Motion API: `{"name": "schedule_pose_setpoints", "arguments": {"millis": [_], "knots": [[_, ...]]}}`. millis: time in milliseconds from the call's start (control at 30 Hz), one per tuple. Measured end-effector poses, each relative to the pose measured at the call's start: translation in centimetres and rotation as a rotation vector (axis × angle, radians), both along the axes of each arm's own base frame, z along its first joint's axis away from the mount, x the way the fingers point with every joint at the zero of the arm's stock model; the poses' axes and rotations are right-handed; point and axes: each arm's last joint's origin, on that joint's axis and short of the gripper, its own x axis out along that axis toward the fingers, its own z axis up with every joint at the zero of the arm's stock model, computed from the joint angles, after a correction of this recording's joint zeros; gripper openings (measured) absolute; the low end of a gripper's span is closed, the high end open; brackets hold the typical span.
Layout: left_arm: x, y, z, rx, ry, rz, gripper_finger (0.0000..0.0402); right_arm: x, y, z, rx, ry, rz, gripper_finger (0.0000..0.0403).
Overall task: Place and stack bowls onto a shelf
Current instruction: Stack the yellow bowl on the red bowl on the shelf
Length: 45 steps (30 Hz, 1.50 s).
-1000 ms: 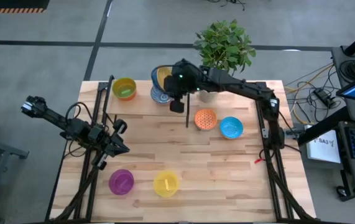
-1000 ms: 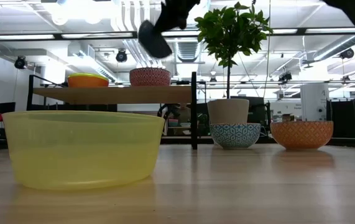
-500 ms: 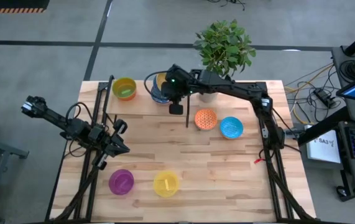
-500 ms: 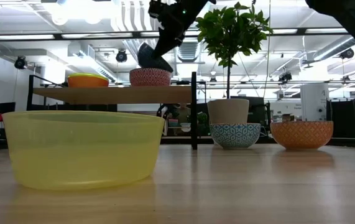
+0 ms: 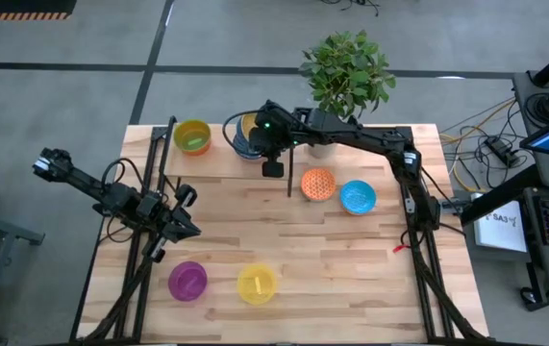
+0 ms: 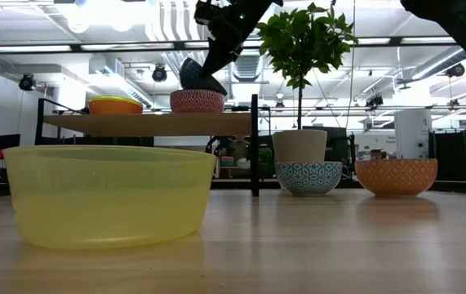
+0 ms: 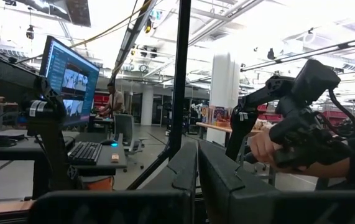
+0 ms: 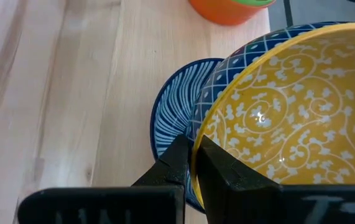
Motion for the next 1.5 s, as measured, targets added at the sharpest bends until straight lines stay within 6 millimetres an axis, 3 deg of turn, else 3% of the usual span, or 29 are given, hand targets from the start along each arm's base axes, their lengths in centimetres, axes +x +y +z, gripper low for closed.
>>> {"name": "schedule_pose_setpoints", "arguments": {"millis": [400, 600, 900, 1200, 1500], "knots": [[0.0, 0.0, 0.0, 0.0, 0.0, 0.0, 0.0, 0.0, 0.3, 0.1, 0.021, -0.012, -0.013, 0.0093], [0.0, 0.0, 0.0, -0.003, 0.002, -0.002, 0.0, 0.1, 0.5, 0.4, 0.022, -0.025, -0.011, 0.0105], [0.0, 0.0, 0.0, -0.005, 0.005, -0.003, 0.0, 1.7, 0.3, 1.4, 0.125, -0.278, 0.114, 0.007], [0.0, 0.0, 0.0, -0.006, 0.005, -0.003, 0.0, 3.2, -1.2, -0.8, 0.089, -0.445, 0.093, 0.0012], [0.0, 0.0, 0.0, -0.009, 0.008, -0.005, 0.0, 2.9, -2.8, -3.3, 0.132, -0.404, 0.031, 0.0009]]}}
